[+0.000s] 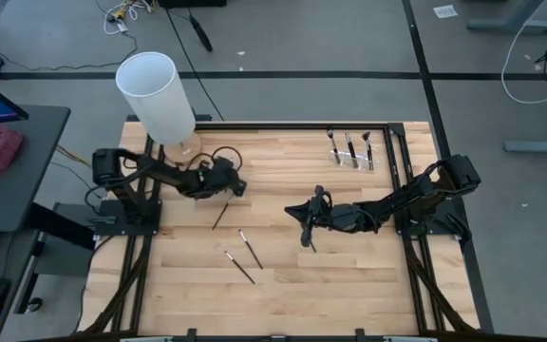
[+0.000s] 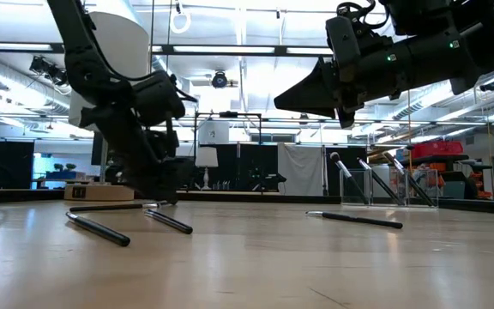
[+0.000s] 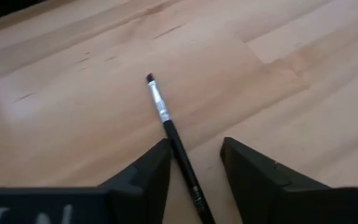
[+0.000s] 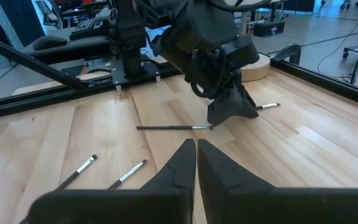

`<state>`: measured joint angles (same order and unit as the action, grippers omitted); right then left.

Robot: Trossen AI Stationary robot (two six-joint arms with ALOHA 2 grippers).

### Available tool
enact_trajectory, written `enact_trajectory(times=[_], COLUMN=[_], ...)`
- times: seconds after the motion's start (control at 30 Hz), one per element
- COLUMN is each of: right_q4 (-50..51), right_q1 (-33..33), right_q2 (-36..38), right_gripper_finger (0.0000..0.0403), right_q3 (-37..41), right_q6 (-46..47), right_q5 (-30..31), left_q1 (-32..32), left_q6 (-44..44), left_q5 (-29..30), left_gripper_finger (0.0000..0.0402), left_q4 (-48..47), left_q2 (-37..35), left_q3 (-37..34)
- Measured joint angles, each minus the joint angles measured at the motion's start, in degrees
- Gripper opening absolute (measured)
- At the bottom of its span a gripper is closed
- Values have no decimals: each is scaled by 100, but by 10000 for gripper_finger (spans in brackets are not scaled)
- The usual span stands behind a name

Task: Put items in baskets/containers
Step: Put the eyeshadow brush into the transparent organizer

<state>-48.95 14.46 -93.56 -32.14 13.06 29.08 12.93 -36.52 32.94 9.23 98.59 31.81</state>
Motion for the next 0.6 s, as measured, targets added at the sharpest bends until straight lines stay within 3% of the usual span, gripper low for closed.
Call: enact_trajectory(times=[0.1,0.4,0.6], right_q4=[4,16,17], right_q1=[0,0,0], right_q2=[0,0,0], right_gripper_finger=[21,21,21], right_q3=[0,0,0], right_q6=[-4,-6,-6], right_q5=[0,-4,-15], left_q1=[-17,-247,-308], left_q6=[158,742,937], left_q5=[-304,-344,-436], left_gripper_finger=[120,16,9], left_q4=[32,86,94], left_q2=[16,48,47], left_q3=[-9,-15,-20])
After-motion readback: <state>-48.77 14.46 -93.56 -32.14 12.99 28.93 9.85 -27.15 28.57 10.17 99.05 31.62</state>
